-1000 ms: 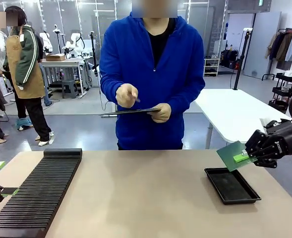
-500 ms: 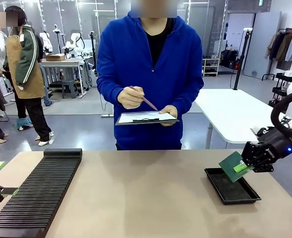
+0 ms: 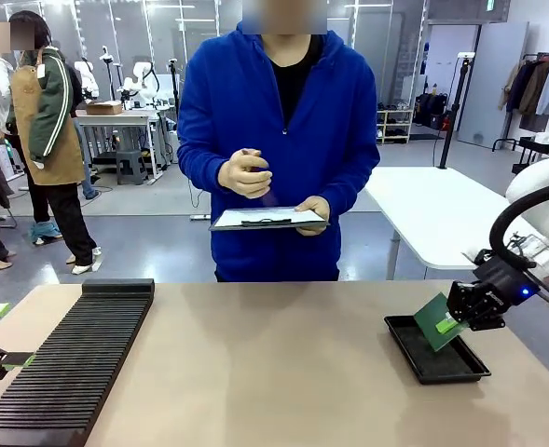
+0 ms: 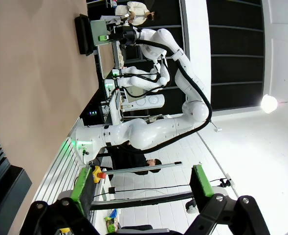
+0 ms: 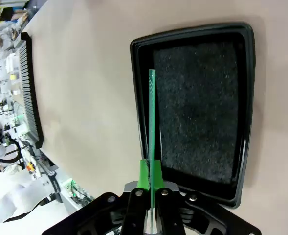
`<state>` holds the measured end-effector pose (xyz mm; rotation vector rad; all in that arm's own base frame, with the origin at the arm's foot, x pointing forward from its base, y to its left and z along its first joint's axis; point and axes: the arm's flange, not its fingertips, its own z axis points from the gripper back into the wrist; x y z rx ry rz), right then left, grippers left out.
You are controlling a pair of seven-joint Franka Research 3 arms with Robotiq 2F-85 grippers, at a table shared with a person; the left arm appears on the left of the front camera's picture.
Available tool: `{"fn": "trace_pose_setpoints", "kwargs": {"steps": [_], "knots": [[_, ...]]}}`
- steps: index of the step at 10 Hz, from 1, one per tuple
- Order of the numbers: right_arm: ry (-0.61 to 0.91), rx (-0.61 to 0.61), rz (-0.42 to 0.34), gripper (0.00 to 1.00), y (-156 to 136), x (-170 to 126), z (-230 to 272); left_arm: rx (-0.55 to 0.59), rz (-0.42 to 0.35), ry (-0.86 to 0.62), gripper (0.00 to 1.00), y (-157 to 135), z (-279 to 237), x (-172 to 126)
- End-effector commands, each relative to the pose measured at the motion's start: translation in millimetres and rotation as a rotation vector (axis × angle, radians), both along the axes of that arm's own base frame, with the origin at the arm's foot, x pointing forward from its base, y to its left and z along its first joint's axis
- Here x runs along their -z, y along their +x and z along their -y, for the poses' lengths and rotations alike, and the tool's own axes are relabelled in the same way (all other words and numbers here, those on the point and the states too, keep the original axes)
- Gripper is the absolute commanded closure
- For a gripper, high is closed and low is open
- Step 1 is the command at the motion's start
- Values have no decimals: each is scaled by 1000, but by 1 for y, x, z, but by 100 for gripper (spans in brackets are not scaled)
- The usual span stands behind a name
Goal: Inspect the PCB.
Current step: Place the Blank PCB in the ESD tray.
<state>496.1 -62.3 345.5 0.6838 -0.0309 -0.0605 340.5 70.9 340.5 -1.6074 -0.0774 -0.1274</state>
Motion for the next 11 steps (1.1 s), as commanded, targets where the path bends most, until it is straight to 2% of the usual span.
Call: {"fn": "trace_pose_setpoints", "kwargs": {"steps": [1,6,7,8,11], "knots": [[-55,-24,31,97,2,14,-12,7,1,-1,0,-1,-1,-1],[-71,-33,31,97,5,26,-25,7,1,-1,0,-1,-1,-1],[-37,-41,31,94,4,26,-26,7,1,-1,0,-1,-1,-1],[-37,-46,30,85,3,27,-27,7,1,-1,0,-1,-1,-1],[-84,-41,58,43,-8,23,-32,7,1,-1,0,-1,-1,-1]]}}
